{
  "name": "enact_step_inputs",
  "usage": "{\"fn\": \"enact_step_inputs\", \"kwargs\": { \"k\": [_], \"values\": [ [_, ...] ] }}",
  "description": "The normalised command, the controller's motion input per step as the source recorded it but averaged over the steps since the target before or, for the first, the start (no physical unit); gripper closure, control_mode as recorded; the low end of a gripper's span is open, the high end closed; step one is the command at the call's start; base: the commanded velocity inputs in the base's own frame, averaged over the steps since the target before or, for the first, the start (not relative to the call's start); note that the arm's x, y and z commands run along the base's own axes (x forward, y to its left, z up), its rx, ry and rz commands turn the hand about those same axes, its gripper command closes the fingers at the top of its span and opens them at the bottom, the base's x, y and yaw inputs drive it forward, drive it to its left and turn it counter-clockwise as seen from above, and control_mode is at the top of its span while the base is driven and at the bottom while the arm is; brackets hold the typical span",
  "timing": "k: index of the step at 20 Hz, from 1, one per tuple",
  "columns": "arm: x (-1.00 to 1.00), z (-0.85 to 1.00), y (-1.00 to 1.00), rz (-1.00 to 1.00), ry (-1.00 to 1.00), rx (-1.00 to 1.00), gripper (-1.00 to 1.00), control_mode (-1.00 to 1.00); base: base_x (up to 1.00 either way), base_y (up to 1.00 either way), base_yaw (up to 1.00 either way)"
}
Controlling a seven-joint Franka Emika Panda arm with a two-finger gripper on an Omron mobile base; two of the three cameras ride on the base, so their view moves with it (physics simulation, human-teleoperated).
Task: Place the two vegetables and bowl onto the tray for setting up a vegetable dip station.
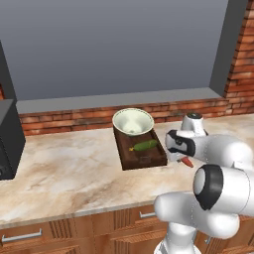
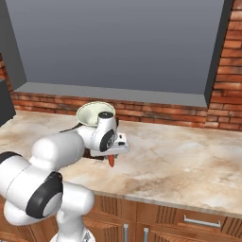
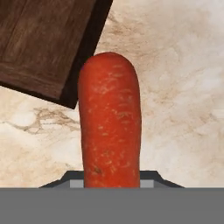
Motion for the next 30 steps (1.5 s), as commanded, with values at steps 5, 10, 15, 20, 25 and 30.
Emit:
{"fn": "enact_step_inputs", "kwargs": {
  "k": [5,10,15,20,25,30],
  "values": [
    [0.25,0.36,0.02,0.26,0.0,0.01,1.0,-1.0,0.0,0.0,0.0],
    [0.36,0.18,0.11,0.34,0.0,0.0,1.0,-1.0,0.0,0.0,0.0],
    [0.35,0.03,0.3,0.36,0.0,0.0,1.0,-1.0,0.0,0.0,0.0],
    [0.11,0.0,0.58,0.39,0.0,-0.02,1.0,-1.0,0.0,0.0,0.0],
    [0.37,0.0,0.57,0.37,0.0,-0.02,1.0,-1.0,0.0,0.0,0.0],
    [0.34,0.0,0.39,0.39,0.0,-0.01,1.0,-1.0,0.0,0.0,0.0]
  ]
}}
